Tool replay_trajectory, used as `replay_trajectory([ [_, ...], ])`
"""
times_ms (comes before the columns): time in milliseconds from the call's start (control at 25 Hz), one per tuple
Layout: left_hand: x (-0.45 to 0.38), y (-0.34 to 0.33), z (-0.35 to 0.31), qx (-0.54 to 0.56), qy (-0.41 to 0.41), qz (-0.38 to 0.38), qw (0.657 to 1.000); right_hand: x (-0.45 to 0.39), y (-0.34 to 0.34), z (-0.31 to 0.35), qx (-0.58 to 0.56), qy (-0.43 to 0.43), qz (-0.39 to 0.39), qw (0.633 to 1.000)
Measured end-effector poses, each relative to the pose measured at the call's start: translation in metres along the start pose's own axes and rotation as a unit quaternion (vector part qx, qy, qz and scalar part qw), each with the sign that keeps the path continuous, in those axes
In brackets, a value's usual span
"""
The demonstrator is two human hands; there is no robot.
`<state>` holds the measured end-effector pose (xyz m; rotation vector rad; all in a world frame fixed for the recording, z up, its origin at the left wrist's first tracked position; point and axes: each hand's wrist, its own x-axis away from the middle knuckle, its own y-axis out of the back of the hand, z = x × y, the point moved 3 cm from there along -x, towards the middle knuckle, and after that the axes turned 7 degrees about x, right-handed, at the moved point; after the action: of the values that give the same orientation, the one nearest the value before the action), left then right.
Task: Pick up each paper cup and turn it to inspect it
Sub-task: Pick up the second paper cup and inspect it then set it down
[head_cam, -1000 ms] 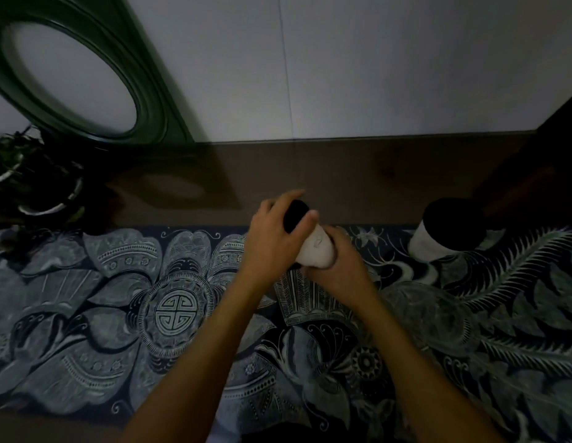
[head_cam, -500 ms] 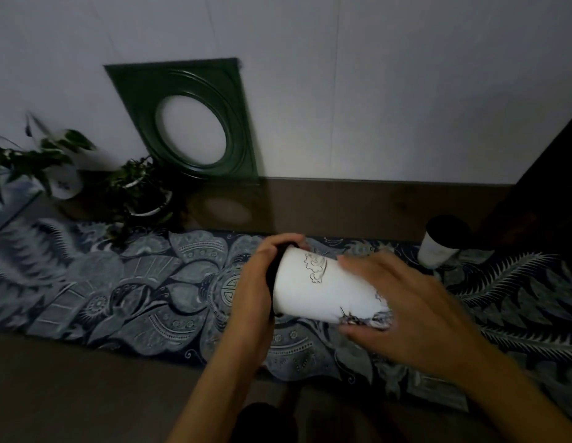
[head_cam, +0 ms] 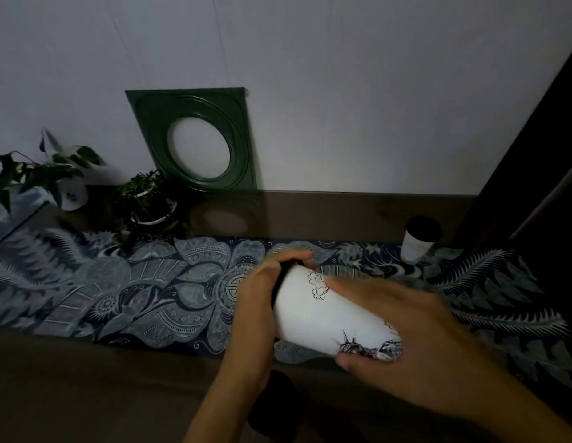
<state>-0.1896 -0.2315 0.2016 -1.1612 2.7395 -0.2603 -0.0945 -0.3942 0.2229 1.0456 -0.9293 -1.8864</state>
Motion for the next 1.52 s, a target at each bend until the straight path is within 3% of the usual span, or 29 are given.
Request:
replay_trajectory([
  [40, 0.004, 0.001, -0.001, -0.005, -0.013, 0.003, 1.0, 0.003, 0.0, 0.002, -0.099, -0.043, 0.016, 0.994],
  [120, 0.011, 0.003, -0.006, -0.013, -0.044, 0.018, 0.999, 0.006, -0.003, 0.005, -0.332, -0.113, 0.058, 0.935],
  [240, 0.019, 0.001, -0.012, 0.004, -0.047, 0.036, 0.998, 0.01, -0.001, 0.006, -0.418, -0.145, 0.066, 0.895],
  [320, 0.019, 0.001, -0.01, 0.04, 0.007, 0.012, 0.999, 0.011, 0.007, 0.012, -0.342, -0.133, 0.045, 0.929],
  [400, 0.019, 0.002, -0.008, 0.049, 0.076, -0.012, 0.996, 0.013, 0.014, 0.019, -0.107, -0.072, 0.025, 0.991],
  [480, 0.02, 0.001, -0.007, 0.055, 0.13, -0.006, 0.99, 0.018, 0.015, 0.023, 0.124, 0.031, -0.007, 0.992],
  [560, 0.023, 0.002, -0.01, 0.059, 0.105, 0.03, 0.992, 0.024, 0.019, 0.022, 0.12, 0.029, -0.002, 0.992],
  [600, 0.025, 0.002, -0.013, 0.06, 0.061, 0.051, 0.995, 0.023, 0.024, 0.022, 0.011, -0.032, 0.014, 0.999],
  [640, 0.027, 0.002, -0.015, 0.051, 0.005, 0.071, 0.996, 0.023, 0.028, 0.025, -0.174, -0.111, 0.032, 0.978],
  [680, 0.03, 0.002, -0.017, 0.032, -0.049, 0.086, 0.995, 0.027, 0.029, 0.019, -0.364, -0.213, 0.048, 0.905],
  [720, 0.032, 0.001, -0.018, 0.007, -0.091, 0.095, 0.991, 0.032, 0.027, 0.016, -0.459, -0.296, 0.063, 0.836],
  [760, 0.034, 0.001, -0.019, -0.011, -0.112, 0.095, 0.989, 0.033, 0.022, 0.016, -0.508, -0.326, 0.086, 0.793],
  [800, 0.034, 0.001, -0.019, -0.014, -0.111, 0.084, 0.99, 0.032, 0.019, 0.02, -0.511, -0.312, 0.101, 0.795],
  [840, 0.033, 0.002, -0.018, 0.0, -0.09, 0.064, 0.994, 0.032, 0.017, 0.022, -0.481, -0.269, 0.095, 0.829],
  [880, 0.032, 0.002, -0.015, 0.019, -0.047, 0.037, 0.998, 0.033, 0.017, 0.025, -0.391, -0.2, 0.089, 0.894],
  [920, 0.031, 0.002, -0.012, 0.031, 0.013, 0.017, 0.999, 0.033, 0.02, 0.027, -0.229, -0.114, 0.074, 0.964],
  [960, 0.03, 0.002, -0.007, 0.043, 0.075, 0.007, 0.996, 0.034, 0.02, 0.028, -0.037, -0.03, 0.047, 0.998],
  [1000, 0.03, 0.002, -0.004, 0.056, 0.122, 0.004, 0.991, 0.035, 0.02, 0.029, 0.092, 0.028, 0.015, 0.995],
  [1040, 0.03, 0.002, -0.003, 0.068, 0.135, 0.009, 0.988, 0.036, 0.02, 0.029, 0.13, 0.043, -0.003, 0.991],
  [1080, 0.03, 0.002, -0.004, 0.077, 0.113, 0.019, 0.99, 0.036, 0.021, 0.028, 0.097, 0.017, -0.017, 0.995],
  [1120, 0.031, 0.001, -0.006, 0.079, 0.065, 0.033, 0.994, 0.034, 0.024, 0.027, -0.024, -0.055, -0.013, 0.998],
  [1160, 0.033, 0.002, -0.009, 0.069, 0.009, 0.043, 0.997, 0.032, 0.026, 0.028, -0.21, -0.132, -0.005, 0.969],
  [1200, 0.034, 0.002, -0.01, 0.053, -0.04, 0.047, 0.997, 0.034, 0.022, 0.026, -0.374, -0.194, 0.013, 0.907],
  [1280, 0.036, 0.003, -0.01, 0.034, -0.094, 0.043, 0.994, 0.034, 0.018, 0.022, -0.499, -0.281, 0.051, 0.818],
  [1320, 0.037, 0.004, -0.008, 0.037, -0.091, 0.035, 0.995, 0.033, 0.017, 0.024, -0.498, -0.281, 0.063, 0.818],
  [1360, 0.037, 0.005, -0.007, 0.049, -0.066, 0.02, 0.996, 0.033, 0.018, 0.027, -0.452, -0.246, 0.065, 0.855],
  [1440, 0.036, 0.005, -0.003, 0.068, 0.033, -0.01, 0.997, 0.03, 0.023, 0.031, -0.133, -0.09, 0.04, 0.986],
  [1480, 0.035, 0.005, -0.001, 0.071, 0.083, -0.011, 0.994, 0.03, 0.022, 0.031, 0.061, -0.001, 0.006, 0.998],
  [1520, 0.035, 0.005, 0.0, 0.072, 0.113, -0.005, 0.991, 0.032, 0.02, 0.033, 0.189, 0.076, -0.02, 0.979],
])
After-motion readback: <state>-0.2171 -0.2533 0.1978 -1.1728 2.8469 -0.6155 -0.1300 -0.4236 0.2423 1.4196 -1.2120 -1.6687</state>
